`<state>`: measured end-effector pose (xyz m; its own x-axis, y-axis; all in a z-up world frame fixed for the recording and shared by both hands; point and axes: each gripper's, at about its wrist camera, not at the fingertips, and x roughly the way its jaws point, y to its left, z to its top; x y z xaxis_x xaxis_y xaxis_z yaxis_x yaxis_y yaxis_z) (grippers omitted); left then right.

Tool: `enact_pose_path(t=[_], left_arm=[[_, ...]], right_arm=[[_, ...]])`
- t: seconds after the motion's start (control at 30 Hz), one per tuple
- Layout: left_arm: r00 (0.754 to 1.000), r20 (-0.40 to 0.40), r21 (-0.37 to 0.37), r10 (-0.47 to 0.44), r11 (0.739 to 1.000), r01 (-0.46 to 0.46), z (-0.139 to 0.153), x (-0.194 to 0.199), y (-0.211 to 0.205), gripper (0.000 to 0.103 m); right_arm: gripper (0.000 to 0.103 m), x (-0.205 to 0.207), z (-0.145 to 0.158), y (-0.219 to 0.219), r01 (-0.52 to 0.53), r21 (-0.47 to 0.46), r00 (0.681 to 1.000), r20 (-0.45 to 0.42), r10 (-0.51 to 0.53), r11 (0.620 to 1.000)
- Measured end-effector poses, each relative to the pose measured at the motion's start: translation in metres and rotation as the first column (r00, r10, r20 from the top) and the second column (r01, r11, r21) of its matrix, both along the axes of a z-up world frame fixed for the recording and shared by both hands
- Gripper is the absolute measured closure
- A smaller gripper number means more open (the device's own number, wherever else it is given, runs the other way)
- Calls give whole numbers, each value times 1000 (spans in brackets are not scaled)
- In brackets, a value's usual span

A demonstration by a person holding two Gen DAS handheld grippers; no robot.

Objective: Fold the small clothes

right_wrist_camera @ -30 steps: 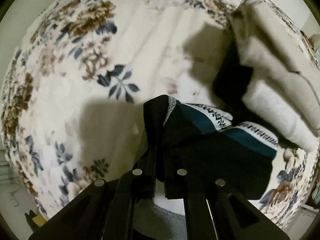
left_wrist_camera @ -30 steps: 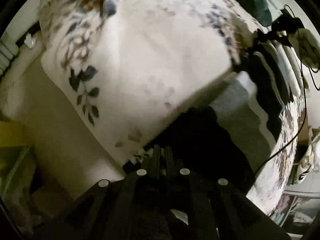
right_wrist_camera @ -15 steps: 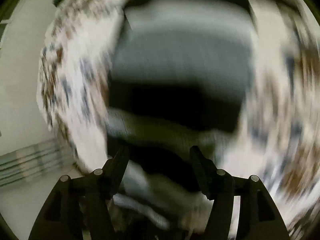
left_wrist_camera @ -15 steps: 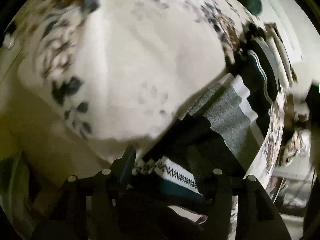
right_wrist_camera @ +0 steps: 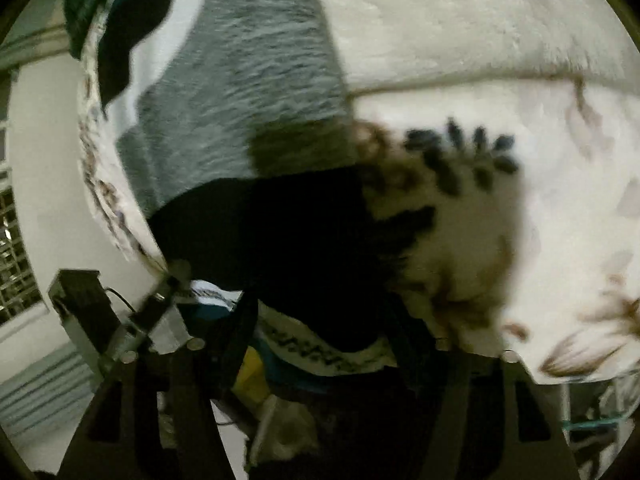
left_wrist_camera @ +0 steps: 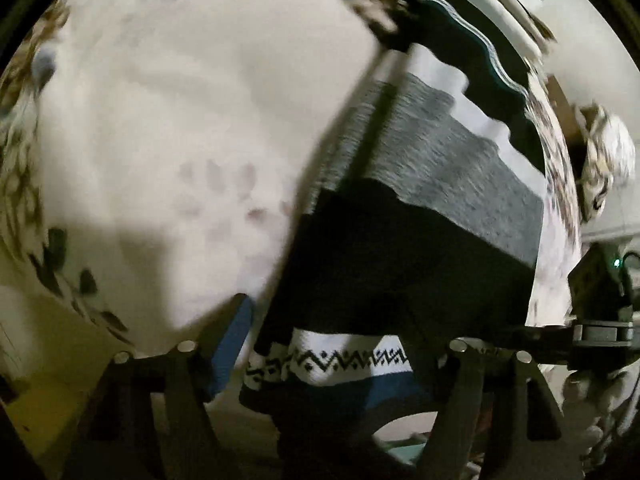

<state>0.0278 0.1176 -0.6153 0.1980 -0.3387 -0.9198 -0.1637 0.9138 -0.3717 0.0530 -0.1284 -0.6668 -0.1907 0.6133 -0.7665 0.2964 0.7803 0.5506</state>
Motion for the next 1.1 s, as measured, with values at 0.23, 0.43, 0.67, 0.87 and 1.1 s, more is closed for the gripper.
enact_pose_path(t=[0.23, 0.43, 0.67, 0.87, 1.1], left_arm=[[999, -19, 0, -34, 999, 34, 9, -17, -14, 95], [998, -50, -23, -25, 999, 24, 12, -12, -21, 90], [1000, -12, -42, -13, 999, 12, 60, 16, -4, 55], [994, 96, -152, 50, 988, -36, 94, 113, 5, 43], [969, 246, -192, 37, 981, 11, 107, 292, -13, 41]], right_arm=[[94, -32, 23, 10, -23, -136, 999, 44, 29, 990], [90, -30, 21, 0, -16, -160, 1000, 6, 17, 987], [47, 7, 64, -24, 5, -61, 998, 61, -1, 998], [38, 94, 108, -69, 144, -25, 978, 153, -138, 989], [38, 249, 126, -106, 273, -63, 922, 303, -242, 960]])
